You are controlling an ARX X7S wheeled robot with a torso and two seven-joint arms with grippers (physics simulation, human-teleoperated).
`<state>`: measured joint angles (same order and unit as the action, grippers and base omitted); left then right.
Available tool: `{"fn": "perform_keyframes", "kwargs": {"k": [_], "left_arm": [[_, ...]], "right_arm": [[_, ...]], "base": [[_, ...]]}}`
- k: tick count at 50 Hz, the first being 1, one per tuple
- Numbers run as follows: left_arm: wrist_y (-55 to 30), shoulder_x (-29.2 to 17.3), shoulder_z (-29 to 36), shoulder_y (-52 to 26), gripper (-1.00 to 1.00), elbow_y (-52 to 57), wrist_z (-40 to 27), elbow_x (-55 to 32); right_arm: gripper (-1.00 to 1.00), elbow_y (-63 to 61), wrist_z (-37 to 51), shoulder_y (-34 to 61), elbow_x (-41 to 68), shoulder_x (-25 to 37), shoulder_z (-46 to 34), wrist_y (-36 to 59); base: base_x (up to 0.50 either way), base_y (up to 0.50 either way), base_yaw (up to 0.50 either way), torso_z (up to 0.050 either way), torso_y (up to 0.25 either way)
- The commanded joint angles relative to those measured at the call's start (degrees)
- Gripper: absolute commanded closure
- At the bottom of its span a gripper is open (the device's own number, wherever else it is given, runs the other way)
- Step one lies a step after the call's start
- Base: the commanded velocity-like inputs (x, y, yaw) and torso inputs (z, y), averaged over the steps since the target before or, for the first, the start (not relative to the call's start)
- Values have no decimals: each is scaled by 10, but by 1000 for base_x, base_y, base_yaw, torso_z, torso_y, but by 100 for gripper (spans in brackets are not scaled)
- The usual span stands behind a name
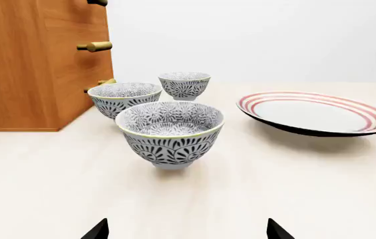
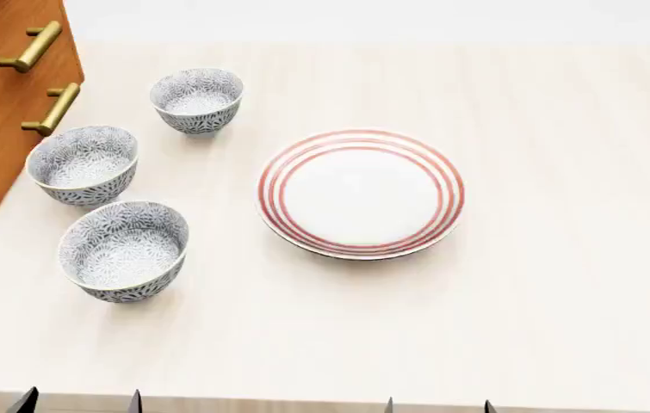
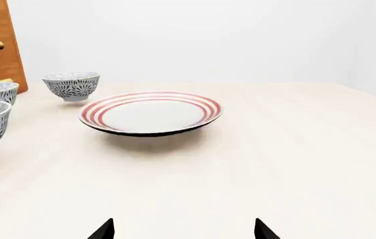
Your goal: Pick up the bowl and put it in the front on the plate.
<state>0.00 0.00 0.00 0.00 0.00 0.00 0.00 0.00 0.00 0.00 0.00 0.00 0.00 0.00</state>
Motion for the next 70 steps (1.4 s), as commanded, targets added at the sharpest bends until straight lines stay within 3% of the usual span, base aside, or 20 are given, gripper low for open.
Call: {"fn": "perform_keyframes", "kwargs": {"k": [1,25,28,35,44,52,70], "left_arm": [[-16,-9,11,-5,-100,-7,-11,-7],[-21,-33,43,-5,-100,-10,-41,-29],[12,-39,50,1,-100,13,-70,7],[176,-62,45,41,-100,192,-175,173],[192,-66,55,60,-100,280,-189,234],[193,-72,59,61,-100,287,-196,234],[182,-81,67,59,-100,293,-205,233]], "right_arm": [[-100,-6,8,-2,10,9,-12,6],[-100,3,37,-2,33,34,-41,-3],[-100,-9,49,-5,36,31,-36,-54],[-100,-90,42,-22,97,21,-20,-342],[-100,-140,39,-39,108,28,-34,-472],[-100,-149,48,-40,121,40,-44,-485],[-100,-156,65,-40,97,55,-55,-472]], "base": [[0,0,0,0,0],[0,0,0,0,0],[0,0,0,0,0],[0,0,0,0,0],[0,0,0,0,0],[0,0,0,0,0],[488,0,0,0,0]]}}
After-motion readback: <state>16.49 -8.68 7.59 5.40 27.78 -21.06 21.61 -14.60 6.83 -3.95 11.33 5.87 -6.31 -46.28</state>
